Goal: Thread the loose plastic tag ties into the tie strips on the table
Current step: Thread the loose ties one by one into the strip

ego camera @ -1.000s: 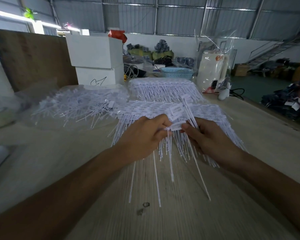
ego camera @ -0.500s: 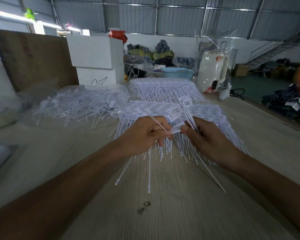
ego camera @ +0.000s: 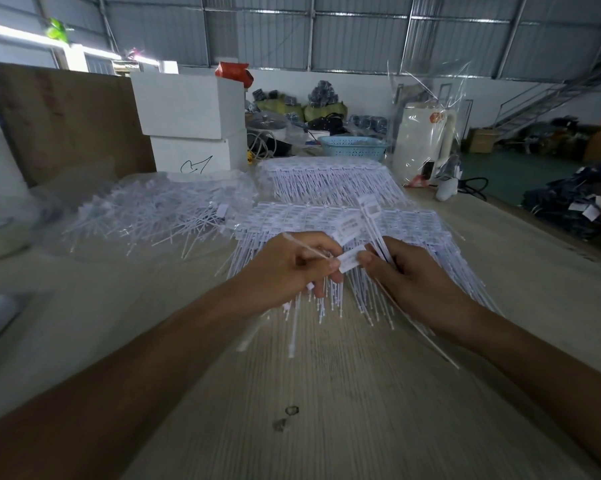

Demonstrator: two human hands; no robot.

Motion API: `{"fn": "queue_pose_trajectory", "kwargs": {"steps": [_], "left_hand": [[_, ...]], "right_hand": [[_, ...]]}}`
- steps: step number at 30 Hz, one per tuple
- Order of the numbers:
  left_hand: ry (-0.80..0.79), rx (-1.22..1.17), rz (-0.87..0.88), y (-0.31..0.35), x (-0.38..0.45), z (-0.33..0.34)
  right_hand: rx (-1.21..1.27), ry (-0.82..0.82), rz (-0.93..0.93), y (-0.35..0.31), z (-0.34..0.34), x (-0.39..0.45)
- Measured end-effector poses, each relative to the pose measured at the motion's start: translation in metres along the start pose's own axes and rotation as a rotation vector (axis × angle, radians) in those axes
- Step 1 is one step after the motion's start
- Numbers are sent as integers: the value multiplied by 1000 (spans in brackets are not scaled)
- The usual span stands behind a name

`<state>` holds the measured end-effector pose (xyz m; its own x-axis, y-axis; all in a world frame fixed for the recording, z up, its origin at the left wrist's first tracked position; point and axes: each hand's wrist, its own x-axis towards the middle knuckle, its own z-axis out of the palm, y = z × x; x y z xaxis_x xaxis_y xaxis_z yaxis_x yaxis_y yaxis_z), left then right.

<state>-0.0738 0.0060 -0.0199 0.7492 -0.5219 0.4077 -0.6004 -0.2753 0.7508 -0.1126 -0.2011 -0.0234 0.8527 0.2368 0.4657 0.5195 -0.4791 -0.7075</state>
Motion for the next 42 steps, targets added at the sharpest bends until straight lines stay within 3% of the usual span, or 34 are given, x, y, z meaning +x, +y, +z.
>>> {"fn": "queue_pose_trajectory", "kwargs": {"steps": [4, 9, 13, 21, 27, 34, 38, 42], "left_hand": [[67, 20, -2, 0, -1, 3], [198, -9, 21, 0, 2, -5], [209, 16, 26, -3, 2, -8], [253, 83, 21, -7, 3, -5], [258, 308, 225, 0, 2, 8], [286, 391, 263, 7, -2, 11], [205, 369, 267, 9, -3, 15], [173, 325, 277, 9, -4, 10]], "right_hand": [[150, 46, 127, 1, 0, -2], [337, -72, 352, 0, -5, -2], [293, -181, 336, -1, -1, -3], [435, -28, 376, 0, -5, -1], [494, -60, 458, -6, 1, -3], [525, -104, 457, -15, 7, -6], [546, -66, 455, -13, 5, -5], [565, 93, 509, -12, 3, -2]]}}
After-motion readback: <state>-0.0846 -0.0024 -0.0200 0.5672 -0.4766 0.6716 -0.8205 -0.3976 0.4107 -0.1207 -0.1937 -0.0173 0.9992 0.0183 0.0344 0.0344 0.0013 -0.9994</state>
